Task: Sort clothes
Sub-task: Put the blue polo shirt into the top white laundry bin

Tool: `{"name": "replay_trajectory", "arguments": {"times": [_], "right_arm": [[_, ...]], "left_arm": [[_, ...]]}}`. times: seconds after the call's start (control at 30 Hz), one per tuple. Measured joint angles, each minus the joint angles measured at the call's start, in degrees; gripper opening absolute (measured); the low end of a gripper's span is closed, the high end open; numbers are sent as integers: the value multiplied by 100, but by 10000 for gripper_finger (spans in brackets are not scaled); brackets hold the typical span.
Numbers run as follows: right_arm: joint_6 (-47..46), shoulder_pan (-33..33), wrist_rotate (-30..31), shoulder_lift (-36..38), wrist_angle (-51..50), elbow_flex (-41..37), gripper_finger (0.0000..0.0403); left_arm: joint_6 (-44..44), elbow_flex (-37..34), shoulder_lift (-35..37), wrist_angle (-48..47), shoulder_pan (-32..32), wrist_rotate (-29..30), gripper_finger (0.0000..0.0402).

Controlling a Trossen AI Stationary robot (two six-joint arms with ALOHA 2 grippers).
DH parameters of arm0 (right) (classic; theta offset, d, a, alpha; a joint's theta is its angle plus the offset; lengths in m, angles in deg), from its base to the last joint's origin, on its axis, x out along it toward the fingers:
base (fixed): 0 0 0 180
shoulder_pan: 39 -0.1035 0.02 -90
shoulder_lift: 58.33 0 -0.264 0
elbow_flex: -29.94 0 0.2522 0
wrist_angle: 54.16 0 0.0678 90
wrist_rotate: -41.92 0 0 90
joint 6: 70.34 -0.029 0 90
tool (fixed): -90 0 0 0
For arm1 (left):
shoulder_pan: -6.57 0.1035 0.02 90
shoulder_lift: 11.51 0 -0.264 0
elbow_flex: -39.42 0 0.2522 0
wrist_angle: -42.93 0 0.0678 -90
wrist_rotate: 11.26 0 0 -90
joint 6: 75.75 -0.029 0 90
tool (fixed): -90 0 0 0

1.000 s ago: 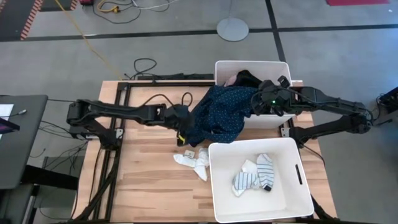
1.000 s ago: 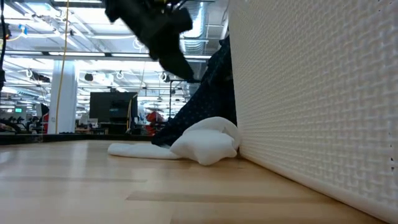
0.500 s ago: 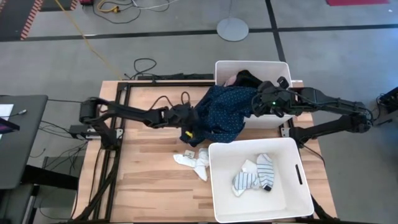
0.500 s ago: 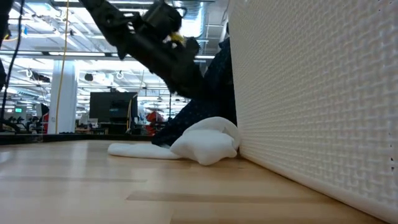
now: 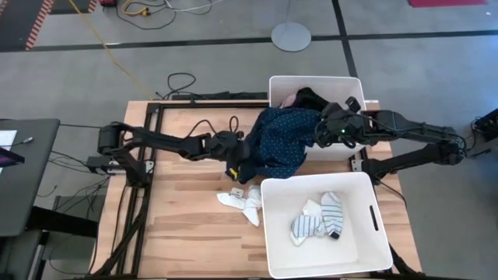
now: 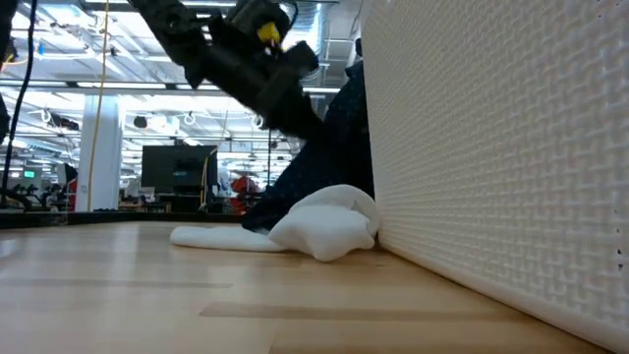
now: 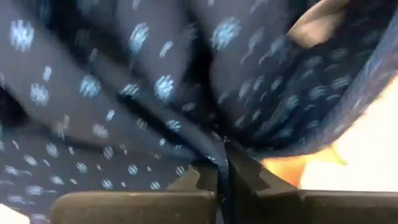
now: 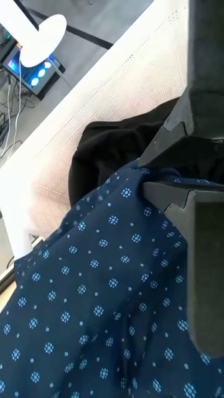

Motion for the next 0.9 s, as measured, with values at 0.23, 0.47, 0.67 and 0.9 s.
{"name": "replay_trajectory", "arguments": {"times": [0.23,0.47,0.67,0.9], "right_arm": [[63,-52,0,0,67,-4,64],[202,-56,0,0,377,-4,64],[341,-83,205,137,787,-4,64],[686,-168,375,498,1054,-2,64]], "left_arm": [[-336,271,1204,-222,-330,25,2],[-924,1697,1645,-1088,-452,63,1],[-1543,3525,946,-2065,-363,240,1],[-1541,5974,-413,-3021,219,-219,0]]}}
